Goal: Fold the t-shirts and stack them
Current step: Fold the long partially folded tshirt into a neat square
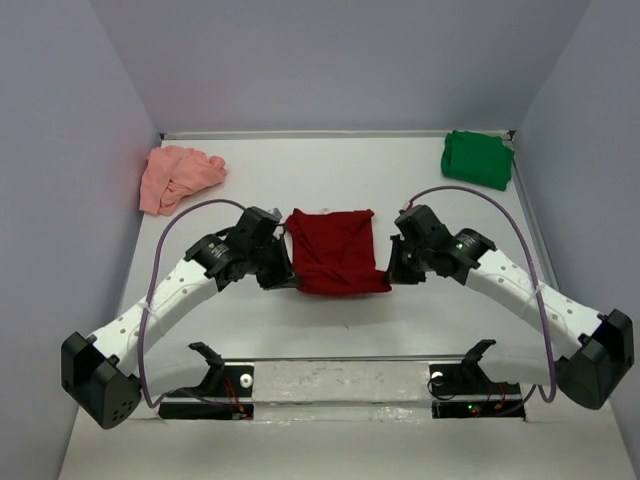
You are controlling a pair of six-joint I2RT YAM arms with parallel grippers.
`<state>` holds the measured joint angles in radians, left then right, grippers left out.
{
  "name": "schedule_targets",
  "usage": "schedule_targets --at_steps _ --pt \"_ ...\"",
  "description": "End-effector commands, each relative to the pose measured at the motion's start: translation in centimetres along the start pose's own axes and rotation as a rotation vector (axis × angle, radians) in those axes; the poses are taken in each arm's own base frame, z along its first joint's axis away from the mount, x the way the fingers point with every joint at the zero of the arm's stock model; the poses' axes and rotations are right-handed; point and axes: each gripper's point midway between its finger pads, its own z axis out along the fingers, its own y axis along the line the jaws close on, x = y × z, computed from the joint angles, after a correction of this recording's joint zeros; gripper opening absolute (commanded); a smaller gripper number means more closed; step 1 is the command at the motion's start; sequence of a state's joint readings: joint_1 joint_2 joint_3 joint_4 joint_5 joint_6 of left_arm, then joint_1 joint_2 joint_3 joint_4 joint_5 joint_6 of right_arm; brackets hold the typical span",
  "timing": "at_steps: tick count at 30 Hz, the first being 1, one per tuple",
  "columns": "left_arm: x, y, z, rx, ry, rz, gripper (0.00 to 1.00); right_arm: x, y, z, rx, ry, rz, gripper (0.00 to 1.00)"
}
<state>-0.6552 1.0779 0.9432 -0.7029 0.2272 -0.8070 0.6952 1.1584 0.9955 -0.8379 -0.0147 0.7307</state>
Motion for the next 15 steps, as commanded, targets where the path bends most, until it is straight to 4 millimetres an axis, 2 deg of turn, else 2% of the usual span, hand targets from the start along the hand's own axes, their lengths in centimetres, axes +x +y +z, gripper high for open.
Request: schedule_targets --at_steps 1,3,4,6,7,9,11,13,15 --pt "-2.7 -0.7 0.0 -0.054 -0.047 0.104 0.00 -3.9 1.2 0.4 0.045 -0.087 -0.080 0.00" --pt "-4.1 -1.8 -0.1 -0.038 -0.068 0.128 0.00 -5.7 2.2 0.0 0.049 -0.126 -0.095 0.00" --pt "-4.7 -1.5 0.5 -0.060 -0.060 0.137 0.00 -6.3 2.5 0.2 0.051 -0.132 -0.120 0.00" --pt "-6.4 -2.2 0.2 -0.052 -0.087 0.148 0.00 -7.2 2.6 1.2 0.085 -0.133 -0.141 0.00" --pt "-7.0 -2.1 0.6 -0.061 -0.084 0.143 0.00 -8.5 3.3 0.9 0.075 -0.152 -0.150 0.00" --pt "-8.7 -2.4 0.3 -0.057 -0.115 0.150 0.00 -9.8 2.8 1.5 0.104 -0.153 -0.143 0.00" --pt "-9.9 -1.8 0.6 -0.075 -0.121 0.139 0.00 -11.3 3.5 1.4 0.095 -0.176 -0.160 0.00" --pt "-11.1 -1.7 0.8 -0.074 -0.129 0.141 0.00 -12.9 2.4 2.2 0.127 -0.171 -0.155 0.00" --pt "-11.8 -1.5 0.9 -0.076 -0.127 0.141 0.00 -14.4 2.4 2.2 0.127 -0.187 -0.148 0.00"
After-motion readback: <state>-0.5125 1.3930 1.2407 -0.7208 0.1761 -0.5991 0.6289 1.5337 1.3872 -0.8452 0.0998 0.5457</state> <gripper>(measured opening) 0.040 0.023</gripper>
